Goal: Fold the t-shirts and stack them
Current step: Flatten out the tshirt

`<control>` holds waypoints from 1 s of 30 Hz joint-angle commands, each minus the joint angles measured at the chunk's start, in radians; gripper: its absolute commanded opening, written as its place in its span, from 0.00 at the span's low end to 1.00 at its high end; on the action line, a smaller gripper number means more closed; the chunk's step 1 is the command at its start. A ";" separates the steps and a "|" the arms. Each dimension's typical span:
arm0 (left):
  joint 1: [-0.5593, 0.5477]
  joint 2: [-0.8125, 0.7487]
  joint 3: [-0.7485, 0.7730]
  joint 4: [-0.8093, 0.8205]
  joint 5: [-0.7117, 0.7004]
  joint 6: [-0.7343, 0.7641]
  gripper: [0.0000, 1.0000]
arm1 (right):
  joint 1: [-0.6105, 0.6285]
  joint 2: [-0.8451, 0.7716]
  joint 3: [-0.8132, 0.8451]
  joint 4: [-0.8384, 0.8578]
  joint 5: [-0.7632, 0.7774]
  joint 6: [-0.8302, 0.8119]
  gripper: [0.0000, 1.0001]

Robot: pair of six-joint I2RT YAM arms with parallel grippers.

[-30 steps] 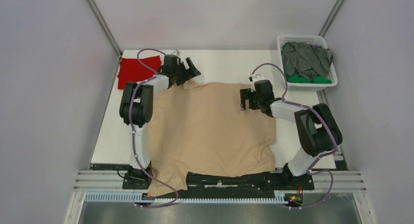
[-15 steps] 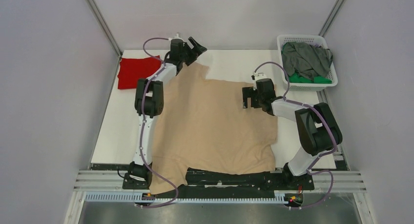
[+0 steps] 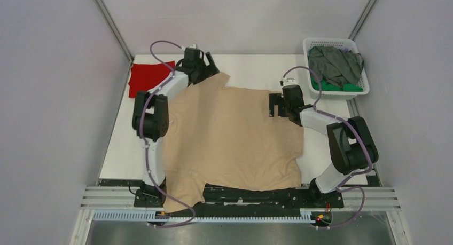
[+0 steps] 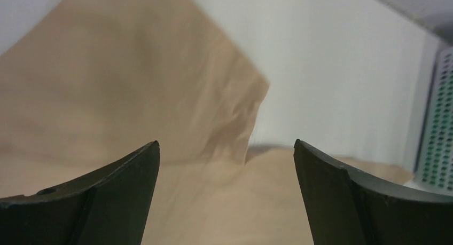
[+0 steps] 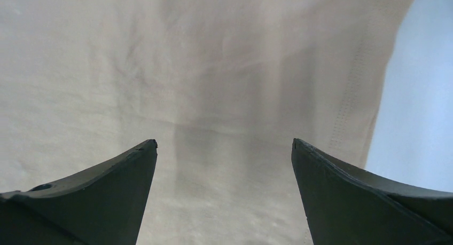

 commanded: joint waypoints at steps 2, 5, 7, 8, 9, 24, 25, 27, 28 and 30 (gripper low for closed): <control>-0.023 -0.363 -0.349 -0.096 -0.088 0.172 1.00 | -0.005 -0.095 -0.015 -0.006 0.025 0.059 0.98; -0.037 -0.482 -0.534 -0.093 -0.091 0.181 1.00 | -0.005 -0.113 -0.046 -0.056 0.005 0.063 0.98; -0.044 -0.521 -0.605 -0.100 -0.093 0.181 1.00 | -0.005 -0.123 -0.065 -0.068 -0.002 0.069 0.98; -0.045 -0.529 -0.630 -0.101 -0.101 0.179 1.00 | -0.005 -0.127 -0.074 -0.070 -0.007 0.071 0.98; -0.044 -0.530 -0.641 -0.105 -0.108 0.172 1.00 | -0.006 -0.128 -0.083 -0.068 -0.011 0.070 0.98; -0.055 -0.206 -0.391 -0.248 -0.282 0.149 1.00 | -0.025 0.055 0.012 -0.053 -0.031 0.068 0.98; -0.055 -0.180 -0.362 -0.258 -0.279 0.149 1.00 | -0.028 0.071 0.024 -0.055 -0.031 0.064 0.98; -0.055 -0.122 -0.303 -0.283 -0.283 0.148 1.00 | -0.036 0.098 0.048 -0.064 -0.026 0.061 0.98; -0.055 -0.091 -0.272 -0.300 -0.289 0.146 1.00 | -0.041 0.112 0.064 -0.066 -0.025 0.060 0.98; -0.055 -0.035 -0.187 -0.346 -0.305 0.148 1.00 | -0.053 0.139 0.099 -0.071 -0.025 0.060 0.98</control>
